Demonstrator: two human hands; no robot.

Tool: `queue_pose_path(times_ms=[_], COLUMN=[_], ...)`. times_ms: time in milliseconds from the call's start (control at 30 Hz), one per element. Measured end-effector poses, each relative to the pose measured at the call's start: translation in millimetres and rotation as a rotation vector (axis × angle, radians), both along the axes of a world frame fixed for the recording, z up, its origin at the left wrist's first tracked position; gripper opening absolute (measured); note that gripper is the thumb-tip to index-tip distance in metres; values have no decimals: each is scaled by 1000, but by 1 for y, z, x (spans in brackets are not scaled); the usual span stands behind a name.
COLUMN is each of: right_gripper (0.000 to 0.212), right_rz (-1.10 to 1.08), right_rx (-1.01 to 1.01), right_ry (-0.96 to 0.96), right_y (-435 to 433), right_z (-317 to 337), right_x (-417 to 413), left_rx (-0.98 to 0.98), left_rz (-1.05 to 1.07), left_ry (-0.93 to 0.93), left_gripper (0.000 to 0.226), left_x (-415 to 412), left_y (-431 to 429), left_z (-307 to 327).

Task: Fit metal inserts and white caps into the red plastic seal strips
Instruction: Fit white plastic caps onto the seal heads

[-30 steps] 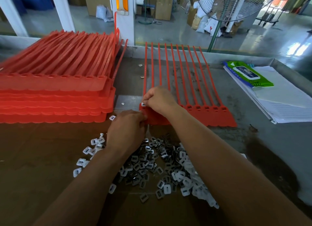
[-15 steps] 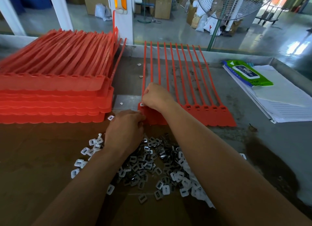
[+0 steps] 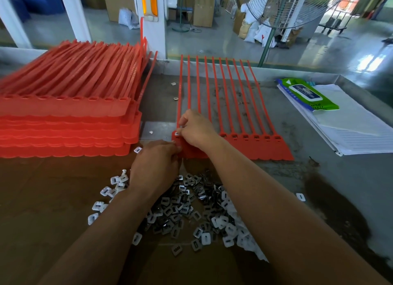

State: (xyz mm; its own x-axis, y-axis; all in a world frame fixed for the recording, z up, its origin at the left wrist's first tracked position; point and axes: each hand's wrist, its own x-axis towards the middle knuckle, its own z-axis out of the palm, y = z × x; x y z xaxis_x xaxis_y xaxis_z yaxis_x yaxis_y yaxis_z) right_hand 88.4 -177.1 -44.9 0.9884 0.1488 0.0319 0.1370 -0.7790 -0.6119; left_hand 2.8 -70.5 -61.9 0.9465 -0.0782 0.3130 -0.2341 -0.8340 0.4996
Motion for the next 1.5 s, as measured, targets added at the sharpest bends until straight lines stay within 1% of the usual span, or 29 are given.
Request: queue_pose_path(times_ms=[33, 167, 233, 300, 433, 467, 567, 633, 833, 967, 1067, 1167, 1267, 1367, 1500], right_gripper=[11, 16, 12, 5, 9, 9, 10, 11, 14, 16, 14, 17, 18, 15, 13], right_rz=[20, 38, 33, 44, 124, 139, 162, 158, 172, 160, 137, 112, 105, 97, 105], right_rx=[47, 299, 321, 273, 173, 133, -75, -127, -144, -144, -189, -251, -260, -231, -89], right_ry=[28, 189, 193, 168, 160, 167, 187, 208, 263, 265, 272, 261, 262, 255, 205], right_y=[-3, -20, -33, -46, -76, -82, -99, -108, -120, -121, -125, -125, -125, -128, -129], right_z=[3, 18, 26, 34, 46, 47, 45, 42, 35, 33, 34, 32, 31, 34, 40], right_x=[-2, -12, -21, -32, -59, -66, -81, -88, -99, -99, -99, -100, -100, -101, -104], left_rx=[0, 3, -4, 2, 7, 6, 6, 6, -13, -6, -6, 1, 6, 7, 19], left_rz=[0, 15, 25, 30, 29, 31, 37, 40, 51, 50, 47, 39, 38, 37, 34], left_ry=[2, 16, 31, 41, 38, 41, 51, 56, 72, 76, 78, 69, 71, 73, 65], left_gripper=[21, 21, 21, 23, 26, 27, 27, 28, 28, 29, 28, 28, 29, 29, 29], left_x=[0, 0, 1, 1, 2, 2, 3, 3, 2, 2, 2, 1, 2, 2, 2], left_y=[0, 0, 0, 1, 1, 0, 0, 0, 0, 0, 0, 0, 0, 0, 0], left_z=[0, 0, 0, 0, 0, -1, -1, -1, -1, -1, 0, 0, 1, 1, 1])
